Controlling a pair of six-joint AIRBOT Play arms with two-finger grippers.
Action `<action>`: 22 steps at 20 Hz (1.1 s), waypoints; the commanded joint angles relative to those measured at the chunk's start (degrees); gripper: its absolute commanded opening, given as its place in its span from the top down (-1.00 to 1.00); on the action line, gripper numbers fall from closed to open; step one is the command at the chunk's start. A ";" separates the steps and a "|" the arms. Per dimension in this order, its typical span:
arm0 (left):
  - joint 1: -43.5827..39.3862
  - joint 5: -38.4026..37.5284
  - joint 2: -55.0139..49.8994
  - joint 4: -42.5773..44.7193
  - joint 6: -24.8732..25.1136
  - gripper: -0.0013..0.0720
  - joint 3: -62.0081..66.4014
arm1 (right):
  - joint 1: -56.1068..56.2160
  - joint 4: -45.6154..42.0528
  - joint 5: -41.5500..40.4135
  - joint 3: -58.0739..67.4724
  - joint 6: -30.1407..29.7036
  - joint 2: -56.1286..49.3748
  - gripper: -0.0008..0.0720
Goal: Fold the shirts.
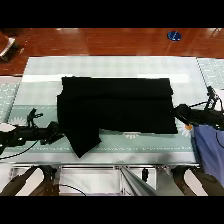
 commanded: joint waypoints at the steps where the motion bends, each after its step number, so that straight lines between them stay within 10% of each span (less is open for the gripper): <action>1: -7.87 9.97 -3.04 -4.83 -0.02 -0.42 -0.81 | 0.00 0.92 1.51 2.97 1.86 0.57 -0.15; 5: -13.03 13.73 -7.67 -4.96 0.15 -0.28 -0.61 | 0.00 -15.08 6.40 10.69 8.70 0.57 -0.15; 7: -13.00 12.41 -7.82 -4.85 1.70 0.88 0.09 | -1.86 -25.57 10.67 10.12 13.44 0.52 -0.15; 22: -13.03 10.08 -7.69 -4.98 3.37 0.90 1.90 | -14.10 -1.68 7.93 -6.93 -1.73 -10.25 -0.15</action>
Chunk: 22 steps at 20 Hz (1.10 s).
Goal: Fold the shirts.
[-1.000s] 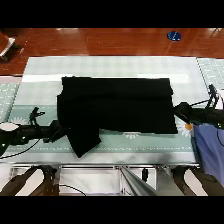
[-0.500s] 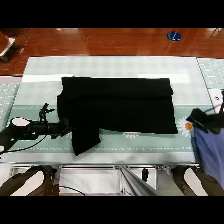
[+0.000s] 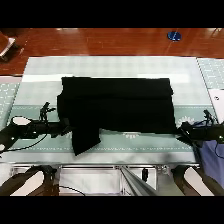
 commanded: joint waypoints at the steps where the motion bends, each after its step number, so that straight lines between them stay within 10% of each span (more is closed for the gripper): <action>1: -0.02 -0.17 -0.02 -0.37 -0.09 0.90 0.07 | -0.11 8.31 -5.38 0.15 -3.45 -5.20 -0.15; 5: -0.04 -0.13 -0.02 -0.39 -0.07 0.90 0.04 | 1.40 10.12 -6.62 3.17 -5.16 -11.98 -0.01; 9: 0.22 -0.72 0.02 -0.96 0.24 0.90 1.11 | 9.20 10.88 -5.42 10.01 -8.26 -15.58 0.91; 22: -0.68 -0.22 -19.41 -5.27 -0.04 0.90 39.65 | 13.97 11.04 -3.21 40.89 -7.04 -27.80 0.92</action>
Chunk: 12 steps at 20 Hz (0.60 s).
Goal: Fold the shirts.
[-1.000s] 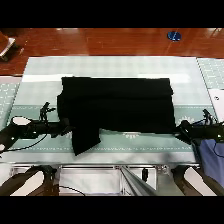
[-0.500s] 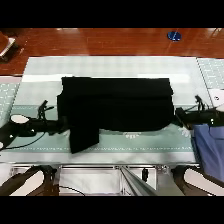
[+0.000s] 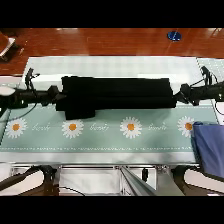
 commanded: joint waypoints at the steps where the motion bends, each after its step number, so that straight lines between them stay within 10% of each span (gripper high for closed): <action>1: -2.43 0.55 -11.10 -0.48 -1.86 0.90 12.92 | 1.18 0.87 -1.29 8.28 0.81 -7.54 0.91; 9: -4.22 -0.02 -29.90 -0.48 -7.41 0.90 33.09 | 3.76 3.67 -3.41 24.96 3.76 -24.57 0.91; 10: -4.42 -0.66 -31.01 -0.48 -7.41 0.65 33.55 | 4.24 4.31 -5.16 25.40 3.74 -25.51 0.57; 11: -4.63 -1.75 -31.54 -0.46 -7.39 -0.14 33.59 | 4.37 4.76 -6.84 25.44 3.74 -25.81 -0.12; 12: -4.39 -3.78 -31.61 -0.44 -7.17 -0.42 33.62 | 4.31 5.20 -7.74 25.64 3.52 -25.83 -0.16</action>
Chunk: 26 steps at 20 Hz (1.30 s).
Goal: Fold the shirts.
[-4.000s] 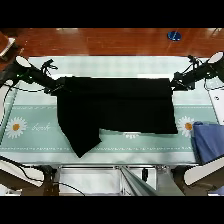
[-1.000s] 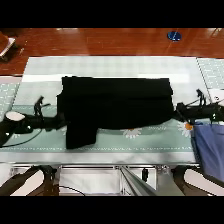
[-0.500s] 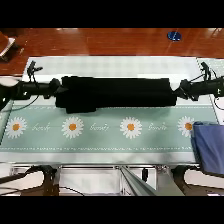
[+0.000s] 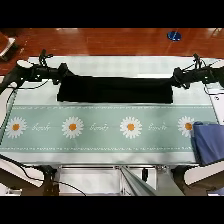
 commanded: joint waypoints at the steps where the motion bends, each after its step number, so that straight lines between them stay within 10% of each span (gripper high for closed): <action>1: 0.79 -6.08 -2.80 0.35 -0.46 -0.42 2.99 | 0.02 1.79 -2.71 2.89 0.28 -2.36 -0.16; 8: 14.62 -24.81 6.27 17.86 -4.74 -0.41 5.64 | -10.45 -6.71 6.10 3.34 1.09 3.52 -0.16; 16: 6.25 -7.67 31.93 4.87 5.44 -0.41 -24.09 | -7.85 -5.81 0.70 -5.62 3.43 1.11 -0.16; 24: -14.01 6.27 30.42 4.22 5.42 -0.41 -25.44 | -0.31 -0.52 0.61 -5.55 0.90 -2.78 -0.14; 26: -17.81 9.46 29.68 4.22 5.40 -0.41 -25.44 | 0.52 0.57 3.30 -4.55 0.24 -2.49 0.54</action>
